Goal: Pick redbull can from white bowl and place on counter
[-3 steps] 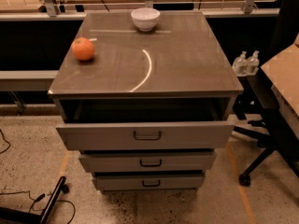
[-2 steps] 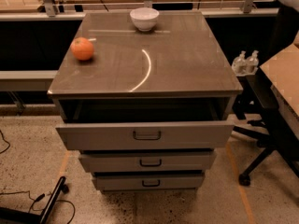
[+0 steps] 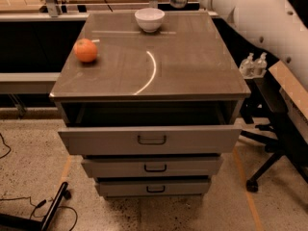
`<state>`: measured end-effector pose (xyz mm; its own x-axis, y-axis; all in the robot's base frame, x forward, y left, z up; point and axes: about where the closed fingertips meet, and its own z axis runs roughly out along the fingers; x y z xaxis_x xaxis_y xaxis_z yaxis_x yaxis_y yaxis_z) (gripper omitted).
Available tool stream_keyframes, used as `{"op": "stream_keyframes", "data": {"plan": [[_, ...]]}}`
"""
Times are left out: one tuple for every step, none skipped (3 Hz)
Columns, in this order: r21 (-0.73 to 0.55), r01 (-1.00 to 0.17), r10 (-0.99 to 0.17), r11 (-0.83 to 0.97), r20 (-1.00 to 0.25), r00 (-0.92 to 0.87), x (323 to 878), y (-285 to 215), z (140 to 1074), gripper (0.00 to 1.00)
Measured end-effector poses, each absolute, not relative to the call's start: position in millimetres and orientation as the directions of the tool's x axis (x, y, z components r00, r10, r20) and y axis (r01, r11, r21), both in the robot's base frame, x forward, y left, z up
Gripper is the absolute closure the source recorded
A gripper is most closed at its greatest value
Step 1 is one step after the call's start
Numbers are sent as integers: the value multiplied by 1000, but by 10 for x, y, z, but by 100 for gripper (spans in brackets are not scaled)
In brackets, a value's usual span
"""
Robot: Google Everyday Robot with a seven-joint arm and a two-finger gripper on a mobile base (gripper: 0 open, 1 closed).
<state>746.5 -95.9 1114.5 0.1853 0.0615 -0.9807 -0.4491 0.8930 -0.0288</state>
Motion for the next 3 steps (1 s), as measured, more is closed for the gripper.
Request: {"op": "stream_keyframes", "data": {"plan": [[-44,-494,24,868,-991,131,7379,-684,10722,100],[-72,-518,-33,852,-996,84,7308,-550,10325,100],[-83,-517,-64,852,-997,53,7289,-542,9908,100]]}}
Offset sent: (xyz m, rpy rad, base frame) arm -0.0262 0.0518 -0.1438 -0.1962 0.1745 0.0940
